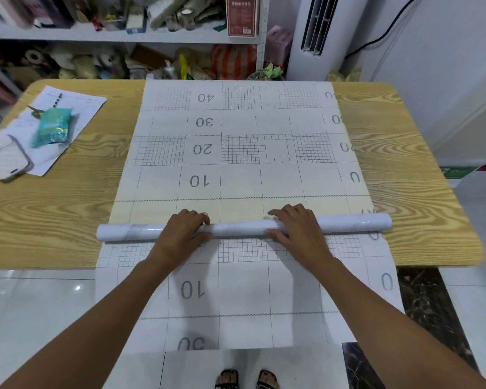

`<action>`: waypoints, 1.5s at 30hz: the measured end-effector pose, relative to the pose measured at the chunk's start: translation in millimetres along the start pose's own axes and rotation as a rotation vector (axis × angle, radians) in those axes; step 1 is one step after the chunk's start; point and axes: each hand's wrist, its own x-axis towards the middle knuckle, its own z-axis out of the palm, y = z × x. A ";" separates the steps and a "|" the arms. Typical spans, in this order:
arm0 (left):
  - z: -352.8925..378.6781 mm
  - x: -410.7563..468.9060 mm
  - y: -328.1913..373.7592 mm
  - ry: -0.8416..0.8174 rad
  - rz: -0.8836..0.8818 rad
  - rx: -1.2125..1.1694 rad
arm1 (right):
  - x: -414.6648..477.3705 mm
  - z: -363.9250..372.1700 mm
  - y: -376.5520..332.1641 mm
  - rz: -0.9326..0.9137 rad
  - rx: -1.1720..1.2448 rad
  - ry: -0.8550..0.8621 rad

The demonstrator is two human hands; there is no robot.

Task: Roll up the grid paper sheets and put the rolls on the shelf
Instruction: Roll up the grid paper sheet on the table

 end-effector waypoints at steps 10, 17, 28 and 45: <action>3.9 -1.3 -3.2 0.016 0.025 0.025 | -5.8 11.5 0.1 0.027 0.063 0.085; 9.7 -7.5 -1.5 0.104 -0.016 0.070 | -5.6 12.5 -2.8 0.030 0.097 0.084; 9.0 -11.6 1.1 0.063 -0.085 -0.010 | 2.3 0.3 -4.6 0.018 0.013 -0.023; 4.8 -12.7 -2.2 0.073 -0.016 0.051 | -8.1 3.4 1.3 0.044 0.132 0.071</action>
